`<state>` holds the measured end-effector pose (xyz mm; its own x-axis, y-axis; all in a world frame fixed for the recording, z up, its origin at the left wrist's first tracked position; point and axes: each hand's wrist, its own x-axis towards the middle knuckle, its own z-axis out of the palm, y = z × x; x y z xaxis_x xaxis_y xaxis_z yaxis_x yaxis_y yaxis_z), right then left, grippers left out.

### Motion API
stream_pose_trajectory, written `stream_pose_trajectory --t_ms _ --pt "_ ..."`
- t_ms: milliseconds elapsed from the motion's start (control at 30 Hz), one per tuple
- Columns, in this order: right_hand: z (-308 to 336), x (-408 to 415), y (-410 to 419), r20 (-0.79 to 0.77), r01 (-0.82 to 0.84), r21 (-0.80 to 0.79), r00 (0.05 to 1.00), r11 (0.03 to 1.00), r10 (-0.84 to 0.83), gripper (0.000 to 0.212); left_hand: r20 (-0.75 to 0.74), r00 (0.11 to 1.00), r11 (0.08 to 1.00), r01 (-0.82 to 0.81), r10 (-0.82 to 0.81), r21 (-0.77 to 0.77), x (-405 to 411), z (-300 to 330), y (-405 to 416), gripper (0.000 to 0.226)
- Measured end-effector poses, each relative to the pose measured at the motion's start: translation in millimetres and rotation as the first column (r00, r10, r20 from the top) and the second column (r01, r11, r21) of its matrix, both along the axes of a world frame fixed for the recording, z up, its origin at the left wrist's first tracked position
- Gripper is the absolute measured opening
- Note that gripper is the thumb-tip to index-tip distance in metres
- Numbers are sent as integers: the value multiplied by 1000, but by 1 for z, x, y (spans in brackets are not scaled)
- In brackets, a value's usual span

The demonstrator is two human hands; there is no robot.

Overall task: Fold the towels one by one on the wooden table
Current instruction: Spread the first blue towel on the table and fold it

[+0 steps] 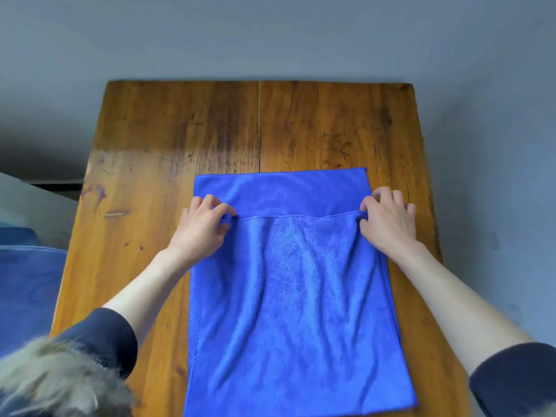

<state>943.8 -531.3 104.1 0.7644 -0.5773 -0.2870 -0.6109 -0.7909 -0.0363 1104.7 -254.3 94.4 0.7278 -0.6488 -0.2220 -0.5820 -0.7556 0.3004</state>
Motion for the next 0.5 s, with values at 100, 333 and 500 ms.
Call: stream_pose_trajectory --t_ms 100,333,500 --pt "4 -2 -6 28 60 92 998 994 -63 13 -33 999 995 -22 25 96 6 2 10 26" --pt "38 -6 -26 174 219 572 909 790 -378 5 -609 774 927 -339 176 -163 24 34 29 12" --pt "57 -11 -35 387 79 741 761 666 -521 17 -921 390 638 -704 -19 -311 27 68 45 8"
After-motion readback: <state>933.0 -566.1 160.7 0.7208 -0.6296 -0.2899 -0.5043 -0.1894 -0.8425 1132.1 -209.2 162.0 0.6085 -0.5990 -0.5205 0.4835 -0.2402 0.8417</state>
